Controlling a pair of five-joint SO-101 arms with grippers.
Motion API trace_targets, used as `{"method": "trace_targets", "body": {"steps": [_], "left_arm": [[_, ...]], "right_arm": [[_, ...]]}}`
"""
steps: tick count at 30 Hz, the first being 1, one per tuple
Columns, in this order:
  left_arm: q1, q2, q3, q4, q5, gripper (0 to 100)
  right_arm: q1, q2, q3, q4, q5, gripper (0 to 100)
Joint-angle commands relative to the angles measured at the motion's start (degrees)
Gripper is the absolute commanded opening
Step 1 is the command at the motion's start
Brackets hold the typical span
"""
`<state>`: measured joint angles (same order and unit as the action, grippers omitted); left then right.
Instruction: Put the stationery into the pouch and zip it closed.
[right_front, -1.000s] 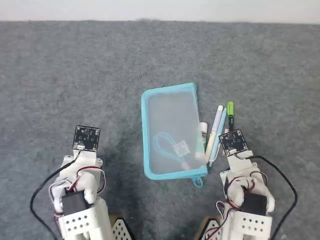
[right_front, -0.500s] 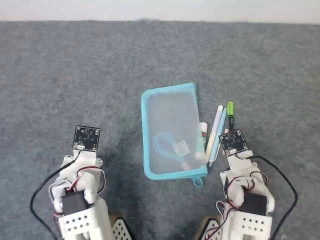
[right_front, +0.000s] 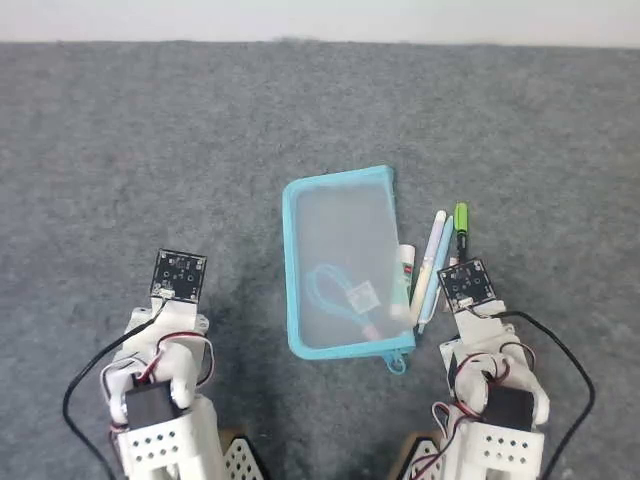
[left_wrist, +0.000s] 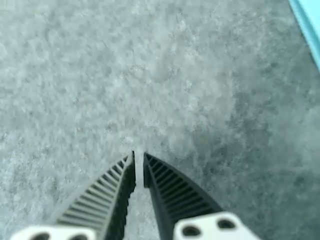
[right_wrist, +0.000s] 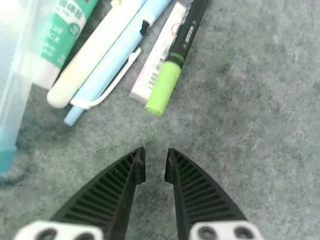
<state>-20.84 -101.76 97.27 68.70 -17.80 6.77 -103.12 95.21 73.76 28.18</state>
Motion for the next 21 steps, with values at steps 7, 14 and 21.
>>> {"method": "trace_targets", "body": {"steps": [7, 14, 21], "left_arm": [[0.26, 0.53, -0.48, -1.32, -0.97, 2], [0.35, 0.53, -0.48, -1.32, -0.97, 2], [0.35, 0.53, -0.48, -1.23, -0.97, 2]], "right_arm": [[-2.68, -0.84, -1.76, -19.03, 0.44, 6.9], [-5.23, 2.86, -15.38, -8.04, 0.62, 6.9], [-16.75, 34.86, -33.14, -7.08, -3.78, 7.3]]}}
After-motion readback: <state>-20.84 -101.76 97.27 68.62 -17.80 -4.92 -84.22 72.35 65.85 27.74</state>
